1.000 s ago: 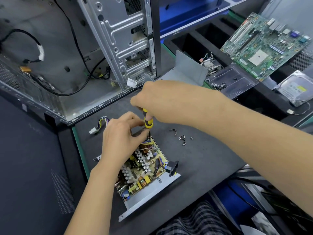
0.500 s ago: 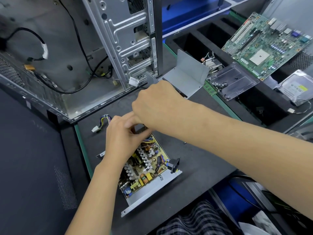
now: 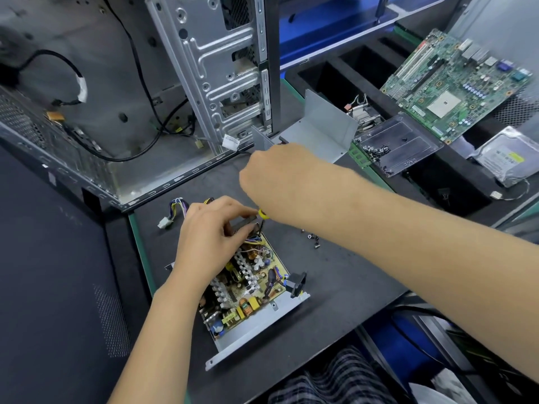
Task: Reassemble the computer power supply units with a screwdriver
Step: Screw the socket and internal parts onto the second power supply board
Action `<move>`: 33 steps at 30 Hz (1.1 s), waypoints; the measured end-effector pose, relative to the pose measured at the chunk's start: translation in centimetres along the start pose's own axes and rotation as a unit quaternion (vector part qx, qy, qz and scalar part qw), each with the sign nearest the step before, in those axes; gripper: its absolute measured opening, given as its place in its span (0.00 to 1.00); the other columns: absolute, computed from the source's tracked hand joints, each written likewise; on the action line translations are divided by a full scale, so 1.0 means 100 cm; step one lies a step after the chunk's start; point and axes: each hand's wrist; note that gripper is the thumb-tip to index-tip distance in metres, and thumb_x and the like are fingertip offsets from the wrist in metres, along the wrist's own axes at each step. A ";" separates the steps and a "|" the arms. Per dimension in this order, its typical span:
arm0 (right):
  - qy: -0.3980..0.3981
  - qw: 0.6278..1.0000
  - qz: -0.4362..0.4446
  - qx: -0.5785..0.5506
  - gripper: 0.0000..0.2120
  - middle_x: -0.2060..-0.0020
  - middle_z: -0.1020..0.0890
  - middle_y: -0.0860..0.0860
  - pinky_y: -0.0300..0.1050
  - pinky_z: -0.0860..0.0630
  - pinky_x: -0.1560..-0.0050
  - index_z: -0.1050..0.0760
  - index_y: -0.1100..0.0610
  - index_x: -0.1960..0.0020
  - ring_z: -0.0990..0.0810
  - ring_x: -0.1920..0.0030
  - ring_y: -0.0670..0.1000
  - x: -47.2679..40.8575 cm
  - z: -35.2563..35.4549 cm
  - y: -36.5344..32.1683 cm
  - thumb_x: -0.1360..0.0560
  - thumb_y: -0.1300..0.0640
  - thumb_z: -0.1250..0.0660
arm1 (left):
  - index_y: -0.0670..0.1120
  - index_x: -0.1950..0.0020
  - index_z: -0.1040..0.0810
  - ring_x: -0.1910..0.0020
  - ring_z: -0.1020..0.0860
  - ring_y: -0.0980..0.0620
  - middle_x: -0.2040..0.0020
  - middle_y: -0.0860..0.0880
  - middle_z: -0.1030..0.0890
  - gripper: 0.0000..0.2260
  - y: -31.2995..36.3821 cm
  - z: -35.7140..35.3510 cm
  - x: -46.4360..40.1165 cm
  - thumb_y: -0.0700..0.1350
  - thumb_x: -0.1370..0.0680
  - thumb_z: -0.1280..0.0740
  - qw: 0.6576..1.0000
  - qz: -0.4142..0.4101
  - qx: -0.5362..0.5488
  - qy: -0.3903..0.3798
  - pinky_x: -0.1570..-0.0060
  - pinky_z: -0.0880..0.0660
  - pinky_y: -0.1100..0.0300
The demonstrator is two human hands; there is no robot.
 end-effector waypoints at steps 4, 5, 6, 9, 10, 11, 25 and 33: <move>-0.098 0.995 0.010 0.012 0.12 0.42 0.24 0.53 0.47 0.34 0.57 0.27 0.57 0.39 0.23 0.43 0.58 0.002 -0.021 -0.009 0.22 0.62 0.41 | 0.49 0.44 0.17 0.53 0.23 0.49 0.49 0.53 0.20 0.10 -0.002 0.000 0.010 0.43 0.25 0.27 0.998 -0.001 -0.054 0.042 0.42 0.40 0.59; -0.106 0.994 -0.009 0.001 0.12 0.46 0.24 0.53 0.46 0.35 0.59 0.27 0.58 0.40 0.23 0.46 0.58 0.006 -0.022 -0.003 0.22 0.62 0.41 | 0.48 0.42 0.18 0.49 0.23 0.49 0.47 0.53 0.21 0.11 -0.005 0.000 0.017 0.44 0.24 0.28 0.996 -0.002 -0.060 0.068 0.41 0.42 0.61; -0.100 0.995 -0.025 -0.014 0.10 0.52 0.24 0.53 0.45 0.36 0.62 0.27 0.57 0.42 0.23 0.51 0.58 0.010 -0.022 0.004 0.22 0.61 0.40 | 0.48 0.40 0.19 0.45 0.24 0.50 0.45 0.53 0.22 0.12 -0.005 0.001 0.026 0.45 0.23 0.29 0.994 -0.002 -0.061 0.094 0.38 0.42 0.62; -0.065 0.993 -0.087 -0.051 0.04 0.66 0.35 0.50 0.41 0.42 0.70 0.32 0.56 0.54 0.30 0.61 0.56 0.020 -0.025 0.029 0.21 0.56 0.39 | 0.45 0.36 0.23 0.38 0.29 0.52 0.40 0.50 0.27 0.15 -0.008 0.001 0.050 0.45 0.23 0.30 0.983 0.051 -0.029 0.172 0.34 0.37 0.58; -0.069 0.989 -0.104 -0.085 0.09 0.68 0.34 0.49 0.42 0.41 0.71 0.35 0.56 0.58 0.28 0.61 0.56 0.022 -0.027 0.036 0.20 0.55 0.41 | 0.44 0.36 0.24 0.39 0.29 0.52 0.40 0.49 0.29 0.16 -0.007 0.000 0.053 0.45 0.22 0.30 0.977 0.113 -0.001 0.181 0.35 0.35 0.56; -0.078 0.981 -0.117 -0.137 0.12 0.68 0.33 0.49 0.43 0.39 0.69 0.38 0.57 0.60 0.26 0.61 0.56 0.022 -0.032 0.040 0.19 0.54 0.43 | 0.43 0.38 0.25 0.41 0.29 0.51 0.42 0.49 0.30 0.15 -0.005 0.001 0.052 0.47 0.22 0.31 0.967 0.183 0.031 0.173 0.36 0.33 0.55; 0.138 0.779 -0.181 -0.584 0.11 0.79 0.28 0.42 0.31 0.38 0.75 0.26 0.52 0.68 0.32 0.76 0.41 -0.006 -0.096 -0.015 0.33 0.53 0.24 | 0.45 0.57 0.24 0.57 0.25 0.48 0.59 0.45 0.20 0.17 0.007 0.011 -0.027 0.49 0.15 0.45 0.967 0.149 0.171 -0.117 0.54 0.29 0.55; 0.031 0.569 -0.193 -0.799 0.13 0.61 0.22 0.57 0.36 0.23 0.67 0.20 0.67 0.51 0.23 0.65 0.46 -0.029 -0.114 0.001 0.28 0.58 0.27 | 0.51 0.64 0.27 0.68 0.28 0.53 0.70 0.52 0.27 0.19 -0.015 0.010 0.031 0.56 0.17 0.45 0.985 0.171 0.004 -0.019 0.68 0.34 0.56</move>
Point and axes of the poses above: each hand's wrist, its own x-axis away from the middle knuckle, its own z-axis out of the back of the hand, y = z × x
